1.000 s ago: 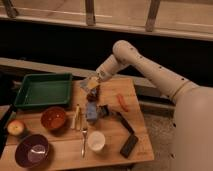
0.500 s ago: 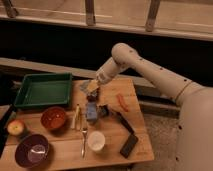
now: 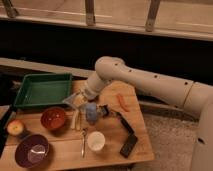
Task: Wipe purple bowl with towel
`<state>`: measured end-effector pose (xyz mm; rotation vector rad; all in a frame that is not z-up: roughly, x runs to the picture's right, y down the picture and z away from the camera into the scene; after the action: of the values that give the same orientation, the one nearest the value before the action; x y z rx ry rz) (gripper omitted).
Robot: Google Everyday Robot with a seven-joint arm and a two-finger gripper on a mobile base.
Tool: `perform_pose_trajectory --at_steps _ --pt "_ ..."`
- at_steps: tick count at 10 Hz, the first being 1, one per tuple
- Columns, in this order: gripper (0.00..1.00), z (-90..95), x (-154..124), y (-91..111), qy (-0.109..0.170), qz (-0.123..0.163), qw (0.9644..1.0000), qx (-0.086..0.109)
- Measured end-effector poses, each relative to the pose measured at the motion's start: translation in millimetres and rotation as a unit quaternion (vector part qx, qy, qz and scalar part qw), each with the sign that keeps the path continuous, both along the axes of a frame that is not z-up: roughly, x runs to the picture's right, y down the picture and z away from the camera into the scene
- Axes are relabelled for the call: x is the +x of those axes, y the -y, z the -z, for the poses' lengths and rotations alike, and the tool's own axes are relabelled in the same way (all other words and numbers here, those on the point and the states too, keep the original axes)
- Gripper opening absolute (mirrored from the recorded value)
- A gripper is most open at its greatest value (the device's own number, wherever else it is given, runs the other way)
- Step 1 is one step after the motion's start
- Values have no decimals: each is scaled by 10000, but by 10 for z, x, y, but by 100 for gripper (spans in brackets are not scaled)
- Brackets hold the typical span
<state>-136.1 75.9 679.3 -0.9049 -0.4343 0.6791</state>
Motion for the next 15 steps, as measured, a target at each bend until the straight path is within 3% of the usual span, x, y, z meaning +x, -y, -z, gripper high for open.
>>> perform_pose_trajectory --at_steps 2,3,9,12,15 --pt "0 166 -325 -257 301 307 9990 -122" --pt "0 242 -503 -395 553 544 9967 -248" --pt "0 239 -551 -418 680 674 9950 -278" --pt "0 379 -936 -650 1046 1084 9882 -272" --pt "0 533 -1364 -920 1427 1506 9777 -317"
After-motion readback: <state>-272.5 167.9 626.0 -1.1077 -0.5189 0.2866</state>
